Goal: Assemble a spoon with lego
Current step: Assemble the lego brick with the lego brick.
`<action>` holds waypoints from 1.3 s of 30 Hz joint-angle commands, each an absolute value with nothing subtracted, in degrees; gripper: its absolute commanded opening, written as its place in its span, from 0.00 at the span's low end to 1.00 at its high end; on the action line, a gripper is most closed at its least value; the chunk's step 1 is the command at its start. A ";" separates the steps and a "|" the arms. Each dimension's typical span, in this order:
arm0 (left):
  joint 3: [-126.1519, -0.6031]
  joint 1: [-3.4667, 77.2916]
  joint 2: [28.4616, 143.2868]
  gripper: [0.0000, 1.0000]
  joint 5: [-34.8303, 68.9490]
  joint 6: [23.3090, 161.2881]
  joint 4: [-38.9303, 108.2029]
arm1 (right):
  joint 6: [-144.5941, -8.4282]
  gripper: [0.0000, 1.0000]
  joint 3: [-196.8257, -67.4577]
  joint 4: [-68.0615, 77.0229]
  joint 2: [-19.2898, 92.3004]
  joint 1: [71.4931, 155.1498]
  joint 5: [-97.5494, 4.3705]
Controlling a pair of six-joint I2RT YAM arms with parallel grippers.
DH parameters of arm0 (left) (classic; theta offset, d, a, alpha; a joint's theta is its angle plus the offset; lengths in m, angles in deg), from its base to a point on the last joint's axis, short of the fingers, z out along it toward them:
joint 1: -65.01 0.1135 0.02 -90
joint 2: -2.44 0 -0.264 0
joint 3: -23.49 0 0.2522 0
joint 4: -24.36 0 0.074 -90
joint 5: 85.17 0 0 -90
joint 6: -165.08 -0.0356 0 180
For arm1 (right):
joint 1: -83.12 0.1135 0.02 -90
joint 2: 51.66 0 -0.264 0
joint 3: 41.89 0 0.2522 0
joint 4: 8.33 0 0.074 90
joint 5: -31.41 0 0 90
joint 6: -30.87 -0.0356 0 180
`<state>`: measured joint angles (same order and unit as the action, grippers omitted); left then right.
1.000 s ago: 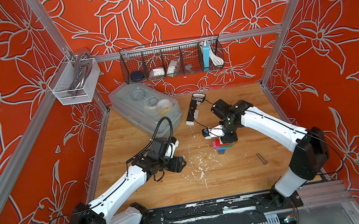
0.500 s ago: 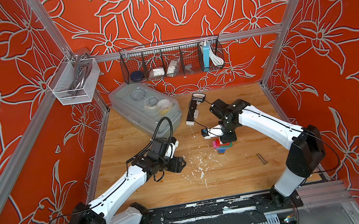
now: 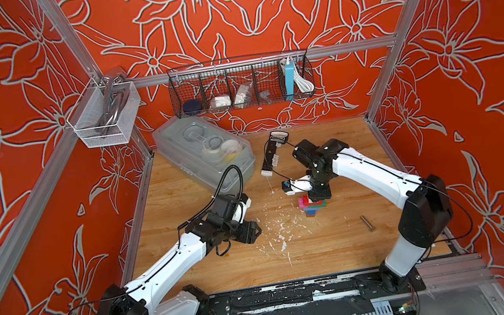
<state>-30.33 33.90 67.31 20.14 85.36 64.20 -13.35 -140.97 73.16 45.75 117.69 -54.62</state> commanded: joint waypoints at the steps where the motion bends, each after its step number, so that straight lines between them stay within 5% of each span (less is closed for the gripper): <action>1: -31.47 33.61 66.59 0.69 19.81 84.66 64.84 | -14.65 0.00 -138.15 72.76 50.16 118.11 -55.01; 10: -31.51 33.63 66.70 0.69 19.73 84.65 64.92 | -14.78 0.37 -139.65 73.39 47.04 118.12 -55.73; 18: -31.53 33.55 66.43 0.69 19.52 84.66 65.18 | -15.02 0.55 -140.00 73.33 47.26 118.10 -54.68; 32: -31.64 33.41 66.44 0.69 19.42 84.57 65.28 | -15.71 0.53 -141.14 73.20 51.47 118.12 -53.96; 39: -31.65 33.43 66.58 0.69 19.40 84.48 65.20 | -16.06 0.43 -141.91 73.36 52.34 118.11 -53.87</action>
<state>-30.33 33.81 67.31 19.88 85.34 64.62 -15.34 -140.36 72.48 51.74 117.80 -54.18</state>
